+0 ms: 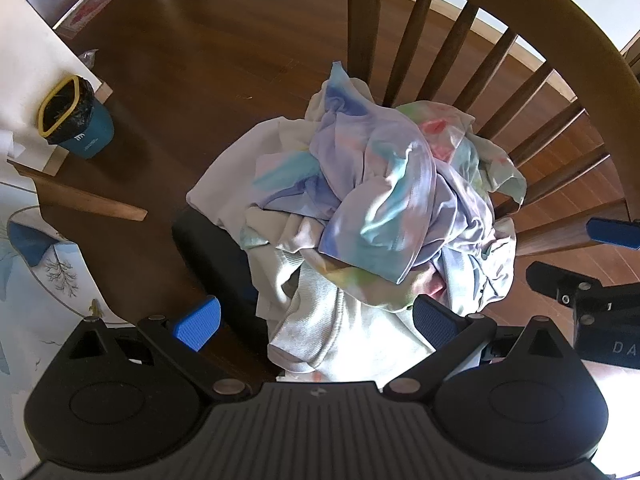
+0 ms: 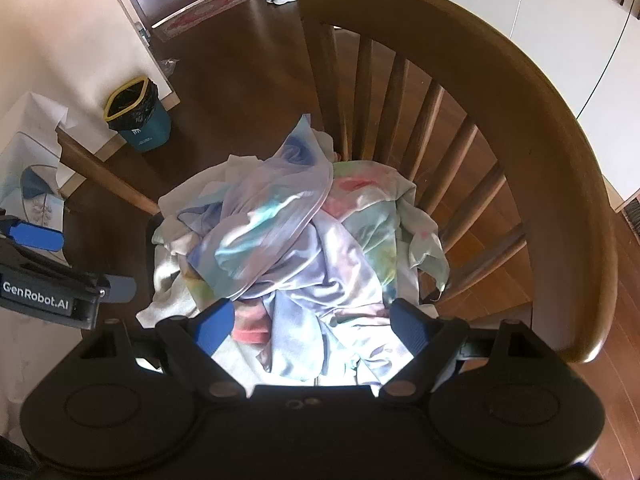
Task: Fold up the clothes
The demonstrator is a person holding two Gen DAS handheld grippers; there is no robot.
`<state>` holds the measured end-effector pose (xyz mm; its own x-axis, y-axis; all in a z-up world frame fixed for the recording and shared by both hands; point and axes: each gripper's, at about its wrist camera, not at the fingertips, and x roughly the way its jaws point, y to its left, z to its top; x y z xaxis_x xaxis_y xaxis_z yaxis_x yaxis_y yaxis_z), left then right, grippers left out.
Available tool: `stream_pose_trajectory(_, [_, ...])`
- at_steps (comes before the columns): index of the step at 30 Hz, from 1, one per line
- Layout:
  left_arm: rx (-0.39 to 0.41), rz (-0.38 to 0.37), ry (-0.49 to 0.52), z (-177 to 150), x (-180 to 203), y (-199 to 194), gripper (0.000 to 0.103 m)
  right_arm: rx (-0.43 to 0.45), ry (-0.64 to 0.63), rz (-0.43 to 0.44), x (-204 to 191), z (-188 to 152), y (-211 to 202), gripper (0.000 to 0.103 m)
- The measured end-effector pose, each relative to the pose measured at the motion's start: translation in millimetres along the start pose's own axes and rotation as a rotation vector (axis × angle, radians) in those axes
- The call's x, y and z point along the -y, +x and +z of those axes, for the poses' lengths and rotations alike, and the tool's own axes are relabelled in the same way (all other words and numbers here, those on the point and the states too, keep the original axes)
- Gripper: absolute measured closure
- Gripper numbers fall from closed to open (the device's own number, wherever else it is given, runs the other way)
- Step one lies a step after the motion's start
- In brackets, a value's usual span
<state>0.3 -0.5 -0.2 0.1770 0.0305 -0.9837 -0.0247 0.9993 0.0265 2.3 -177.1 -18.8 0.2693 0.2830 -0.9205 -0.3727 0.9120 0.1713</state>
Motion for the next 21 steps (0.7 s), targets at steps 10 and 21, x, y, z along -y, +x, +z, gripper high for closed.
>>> stream_pose_trajectory(10, [-0.009,0.010,0.017,0.9,3.4,2.0,0.001,0.018,-0.013,-0.021,-2.0,4.2,-1.3,0.000])
stream_pose_trajectory(21, [-0.003,0.012,-0.024,1.0,6.3,0.1,0.001,0.035,-0.009,-0.021,-1.2,1.4,-2.3,0.000])
